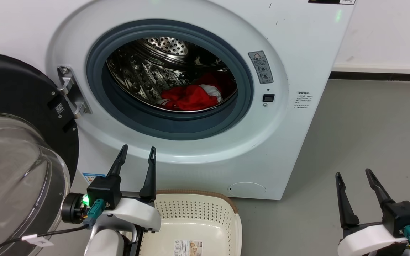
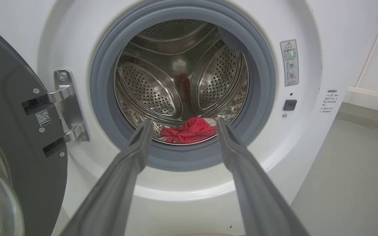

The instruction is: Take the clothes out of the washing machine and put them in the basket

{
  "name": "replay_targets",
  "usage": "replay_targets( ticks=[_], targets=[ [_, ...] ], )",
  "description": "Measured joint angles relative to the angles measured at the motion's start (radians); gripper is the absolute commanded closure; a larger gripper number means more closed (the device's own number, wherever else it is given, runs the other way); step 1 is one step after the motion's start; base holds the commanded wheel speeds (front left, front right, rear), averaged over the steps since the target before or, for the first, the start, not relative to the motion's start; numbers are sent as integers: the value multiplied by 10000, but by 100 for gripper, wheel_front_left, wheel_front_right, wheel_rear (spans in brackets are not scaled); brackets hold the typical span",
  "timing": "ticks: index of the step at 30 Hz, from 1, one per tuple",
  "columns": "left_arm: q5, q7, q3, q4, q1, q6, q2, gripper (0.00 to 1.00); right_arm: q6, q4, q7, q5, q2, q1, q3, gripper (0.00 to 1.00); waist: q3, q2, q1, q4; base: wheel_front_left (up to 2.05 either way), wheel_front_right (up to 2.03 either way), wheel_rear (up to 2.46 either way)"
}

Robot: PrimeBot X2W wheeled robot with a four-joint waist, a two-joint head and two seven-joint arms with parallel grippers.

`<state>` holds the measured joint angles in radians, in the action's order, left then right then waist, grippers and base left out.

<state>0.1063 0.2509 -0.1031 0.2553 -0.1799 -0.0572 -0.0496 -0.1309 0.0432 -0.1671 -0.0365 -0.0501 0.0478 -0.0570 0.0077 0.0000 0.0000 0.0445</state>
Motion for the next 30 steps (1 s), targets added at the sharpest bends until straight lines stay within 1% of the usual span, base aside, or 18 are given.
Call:
replay_targets(
  ticks=[7,22,30],
  targets=[
    [-332,98,-27,17,-9,90,-2,0,0,10,-92,-274,-2,31,-4,0,16,0,0,9,0,0,0],
    [-224,121,-42,100,-13,138,-2,0,0,109,-102,-94,-2,39,-38,0,69,0,0,43,0,0,0],
    [-153,121,-232,395,-971,240,-2,0,0,-399,-69,-82,-2,-155,-42,0,817,0,-1,104,0,0,0]
  ],
)
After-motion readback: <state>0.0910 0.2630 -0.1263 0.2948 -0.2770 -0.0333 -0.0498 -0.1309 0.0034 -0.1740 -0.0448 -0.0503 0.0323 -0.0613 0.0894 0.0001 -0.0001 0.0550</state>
